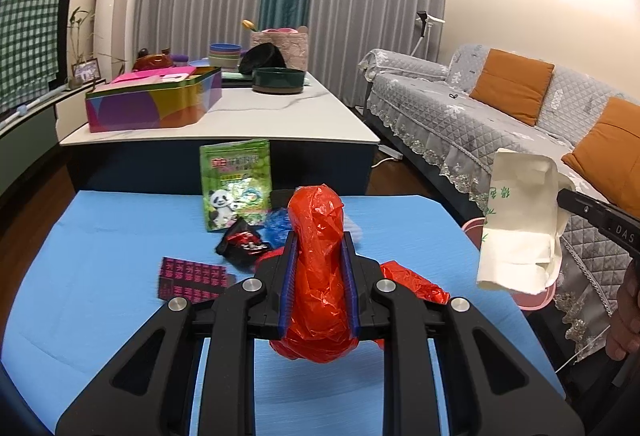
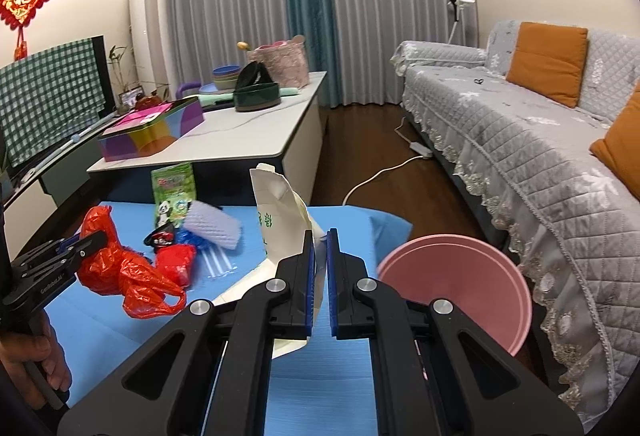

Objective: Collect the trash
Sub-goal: 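Carry the red bag and white box over the pink bin with both tools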

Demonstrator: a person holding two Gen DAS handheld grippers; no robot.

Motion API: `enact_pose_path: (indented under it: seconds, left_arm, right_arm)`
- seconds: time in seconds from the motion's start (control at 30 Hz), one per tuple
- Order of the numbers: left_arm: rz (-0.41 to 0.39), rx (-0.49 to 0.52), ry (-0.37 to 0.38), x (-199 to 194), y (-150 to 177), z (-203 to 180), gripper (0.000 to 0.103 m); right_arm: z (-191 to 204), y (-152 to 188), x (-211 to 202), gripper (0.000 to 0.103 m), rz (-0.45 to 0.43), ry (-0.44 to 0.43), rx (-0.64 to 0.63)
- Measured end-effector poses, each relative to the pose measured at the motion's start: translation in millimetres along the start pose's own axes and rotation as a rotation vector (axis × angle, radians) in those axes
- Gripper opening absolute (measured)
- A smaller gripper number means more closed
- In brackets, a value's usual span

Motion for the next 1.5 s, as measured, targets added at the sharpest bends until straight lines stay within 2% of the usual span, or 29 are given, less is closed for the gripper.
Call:
enact_pose_path:
  seconds: [0.27, 0.57, 0.77, 1.0, 1.5]
  left_arm:
    - [0.005, 0.011, 0.07, 12, -11, -31, 0.02]
    - [0.011, 0.032, 0.135, 41, -27, -71, 0.02]
    - [0.017, 0.065, 0.179, 63, -36, -103, 0.02]
    - [0.033, 0.09, 0.227, 92, -45, -136, 0.02]
    - [0.107, 0.158, 0.3, 161, -42, -193, 0.02]
  right_arm:
    - [-47, -13, -6, 0.006, -0.033, 0.099, 0.027]
    - [-120, -34, -9, 0.006, -0.073, 0.27, 0.048]
    - [-154, -37, -5, 0.006, -0.076, 0.355, 0.048]
    - [-178, -32, 6, 0.006, -0.048, 0.399, 0.067]
    - [-195, -29, 43, 0.006, 0.003, 0.428, 0.096]
Point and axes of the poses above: each gripper's, at about its wrist camera, not at the fingertips, and x roughly the way its jaws point, z to its left, y to its underside, the point moved 8 cm from there along x, roughly the way its jaws point, and after that the axes turned 14 degrees about y, right-handed, at the moved point
